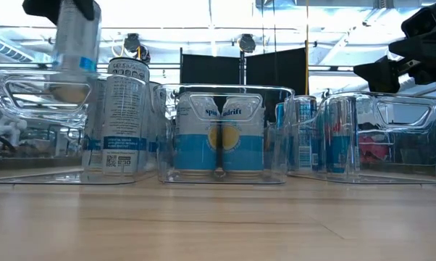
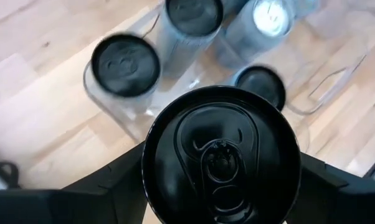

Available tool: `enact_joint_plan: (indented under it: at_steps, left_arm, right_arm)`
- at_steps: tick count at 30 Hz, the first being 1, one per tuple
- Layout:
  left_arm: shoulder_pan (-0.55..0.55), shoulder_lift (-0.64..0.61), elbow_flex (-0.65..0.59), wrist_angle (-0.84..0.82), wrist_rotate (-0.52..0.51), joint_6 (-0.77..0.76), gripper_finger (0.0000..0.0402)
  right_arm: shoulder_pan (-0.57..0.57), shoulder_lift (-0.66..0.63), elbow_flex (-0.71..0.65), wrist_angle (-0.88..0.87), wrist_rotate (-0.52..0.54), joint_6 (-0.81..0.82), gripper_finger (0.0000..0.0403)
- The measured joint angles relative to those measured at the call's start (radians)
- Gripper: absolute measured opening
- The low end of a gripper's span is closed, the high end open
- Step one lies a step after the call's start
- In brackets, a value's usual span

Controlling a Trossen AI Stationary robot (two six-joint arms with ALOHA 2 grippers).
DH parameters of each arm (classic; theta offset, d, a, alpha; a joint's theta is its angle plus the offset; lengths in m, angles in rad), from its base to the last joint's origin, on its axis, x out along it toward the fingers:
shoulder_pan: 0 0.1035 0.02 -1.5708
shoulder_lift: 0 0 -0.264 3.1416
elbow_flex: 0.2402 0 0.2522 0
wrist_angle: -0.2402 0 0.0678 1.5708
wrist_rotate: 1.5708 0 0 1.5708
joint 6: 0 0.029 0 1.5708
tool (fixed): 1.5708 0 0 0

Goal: Sort soda cans
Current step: Put the white soda can into the left transparent bin

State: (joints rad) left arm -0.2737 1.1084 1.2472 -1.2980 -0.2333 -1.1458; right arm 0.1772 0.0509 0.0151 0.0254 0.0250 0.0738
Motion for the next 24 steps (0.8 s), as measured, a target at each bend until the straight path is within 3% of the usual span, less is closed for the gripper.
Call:
enact_joint_plan:
  at_steps: [7, 14, 19, 24]
  left_arm:
    - [-0.001, 0.075, -0.016, 0.032, -0.013, 0.001, 0.0283]
    - [-0.003, 0.158, -0.107, 0.117, -0.031, -0.001, 0.0283]
    - [-0.017, 0.169, -0.203, 0.233, -0.056, -0.060, 0.0283]
    - [-0.046, 0.169, -0.259, 0.244, -0.092, -0.136, 0.0283]
  right_arm:
    - [0.000, 0.000, 0.000, 0.000, 0.000, 0.000, 0.0318]
    - [0.000, 0.000, 0.000, 0.000, 0.000, 0.000, 0.0318]
    - [0.000, 0.000, 0.000, 0.000, 0.000, 0.000, 0.0318]
    - [0.000, 0.000, 0.000, 0.000, 0.000, 0.000, 0.0318]
